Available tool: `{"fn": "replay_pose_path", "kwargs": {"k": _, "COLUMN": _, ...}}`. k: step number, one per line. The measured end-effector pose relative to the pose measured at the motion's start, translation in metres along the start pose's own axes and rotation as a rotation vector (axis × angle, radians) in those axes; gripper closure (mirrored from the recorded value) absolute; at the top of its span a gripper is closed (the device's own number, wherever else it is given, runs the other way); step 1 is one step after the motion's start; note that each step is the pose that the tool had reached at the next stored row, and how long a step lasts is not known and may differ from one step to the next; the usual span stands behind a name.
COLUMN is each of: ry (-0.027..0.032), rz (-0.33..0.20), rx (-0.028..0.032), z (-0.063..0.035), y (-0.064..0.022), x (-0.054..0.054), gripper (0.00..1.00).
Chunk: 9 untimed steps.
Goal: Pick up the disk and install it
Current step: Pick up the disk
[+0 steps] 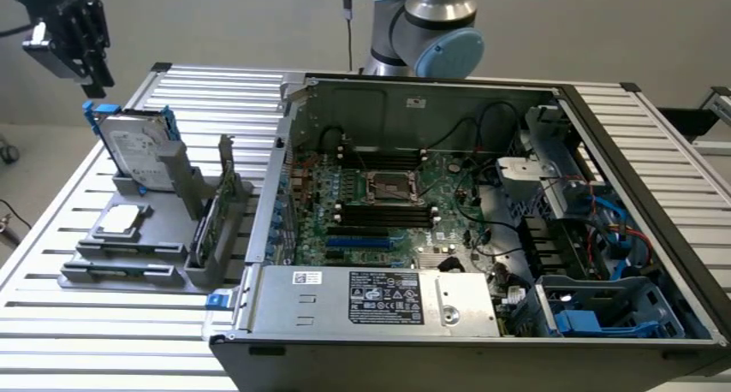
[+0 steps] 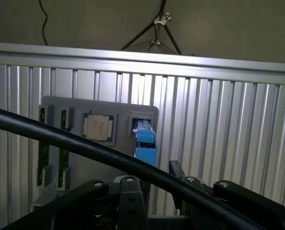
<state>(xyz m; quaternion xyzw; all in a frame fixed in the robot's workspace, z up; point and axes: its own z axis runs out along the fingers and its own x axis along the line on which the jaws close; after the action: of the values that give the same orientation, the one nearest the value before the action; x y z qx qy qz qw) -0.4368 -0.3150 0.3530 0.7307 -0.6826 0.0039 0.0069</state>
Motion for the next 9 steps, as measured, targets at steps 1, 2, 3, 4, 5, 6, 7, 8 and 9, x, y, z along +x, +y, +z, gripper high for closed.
{"fn": "replay_pose_path", "kwargs": {"k": 1, "ry": 0.0, "rz": -0.002, "rx": 0.0001, "z": 0.0003, "y": 0.0001, "x": 0.0012, "gripper": 0.64}}
{"fn": "replay_pose_path", "kwargs": {"k": 2, "ry": 0.0, "rz": -0.004, "rx": 0.0001, "z": 0.0008, "y": 0.0002, "x": 0.0025, "gripper": 0.64}}
{"fn": "replay_pose_path", "kwargs": {"k": 3, "ry": 0.0, "rz": -0.005, "rx": 0.0001, "z": 0.0013, "y": 0.0002, "x": 0.0039, "gripper": 0.64}}
{"fn": "replay_pose_path", "kwargs": {"k": 4, "ry": 0.0, "rz": -0.006, "rx": 0.0002, "z": 0.0019, "y": 0.0003, "x": 0.0052, "gripper": 0.64}}
{"fn": "replay_pose_path", "kwargs": {"k": 5, "ry": 0.0001, "rz": -0.007, "rx": 0.0001, "z": 0.0026, "y": 0.0004, "x": 0.0064, "gripper": 0.64}}
{"fn": "replay_pose_path", "kwargs": {"k": 6, "ry": 0.0, "rz": -0.009, "rx": 0.0002, "z": 0.0034, "y": 0.0005, "x": 0.0075, "gripper": 0.64}}
{"fn": "replay_pose_path", "kwargs": {"k": 7, "ry": 0.0, "rz": -0.01, "rx": 0.0004, "z": 0.0042, "y": 0.0005, "x": 0.0084, "gripper": 0.64}}
{"fn": "replay_pose_path", "kwargs": {"k": 8, "ry": 0.0, "rz": -0.011, "rx": 0.0004, "z": 0.0051, "y": 0.0006, "x": 0.0091, "gripper": 0.64}}
{"fn": "replay_pose_path", "kwargs": {"k": 9, "ry": 0.0001, "rz": -0.012, "rx": 0.0002, "z": 0.0061, "y": 0.0006, "x": 0.0096, "gripper": 0.64}}
